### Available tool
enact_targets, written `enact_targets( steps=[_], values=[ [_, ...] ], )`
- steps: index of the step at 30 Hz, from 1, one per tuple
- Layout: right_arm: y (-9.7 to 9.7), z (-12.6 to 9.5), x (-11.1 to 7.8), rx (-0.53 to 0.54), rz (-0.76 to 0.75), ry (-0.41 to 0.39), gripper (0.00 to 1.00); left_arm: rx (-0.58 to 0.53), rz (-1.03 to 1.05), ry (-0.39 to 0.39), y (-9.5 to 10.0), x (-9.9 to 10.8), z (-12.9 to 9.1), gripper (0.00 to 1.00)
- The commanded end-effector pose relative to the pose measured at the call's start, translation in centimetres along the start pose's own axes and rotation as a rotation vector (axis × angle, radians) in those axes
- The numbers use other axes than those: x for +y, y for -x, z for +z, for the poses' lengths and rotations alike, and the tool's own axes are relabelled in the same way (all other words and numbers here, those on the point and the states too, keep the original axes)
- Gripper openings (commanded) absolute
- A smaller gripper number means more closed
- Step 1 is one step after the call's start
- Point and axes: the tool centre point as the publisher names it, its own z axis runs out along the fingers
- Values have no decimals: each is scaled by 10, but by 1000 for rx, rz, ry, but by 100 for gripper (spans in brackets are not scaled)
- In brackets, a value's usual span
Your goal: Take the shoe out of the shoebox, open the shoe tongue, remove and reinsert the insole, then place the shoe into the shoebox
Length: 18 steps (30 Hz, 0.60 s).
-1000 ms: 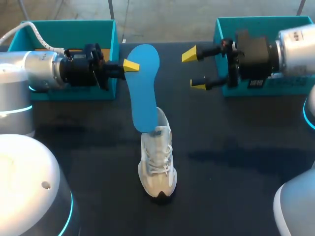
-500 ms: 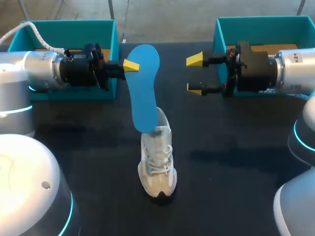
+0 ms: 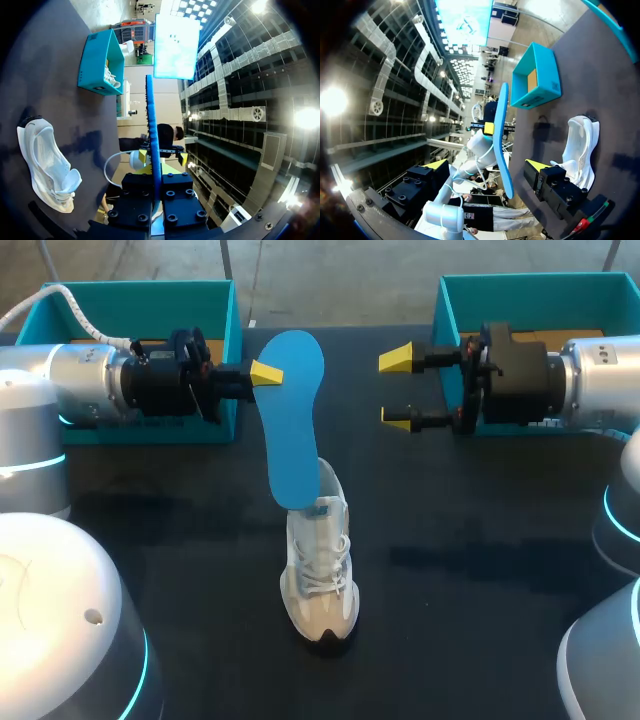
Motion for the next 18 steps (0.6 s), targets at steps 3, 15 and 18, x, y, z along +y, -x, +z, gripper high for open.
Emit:
enact_targets(
  steps=[3,15,18],
  values=[
    [0,3,2,-1,1,0,100,-67,95,40,-3,1,0,0],
    [0,3,2,-1,1,0,100,-340,970,51,-7,2,-2,0],
    [0,3,2,-1,1,0,100,-361,1125,14,-10,1,-2,0]
  ],
)
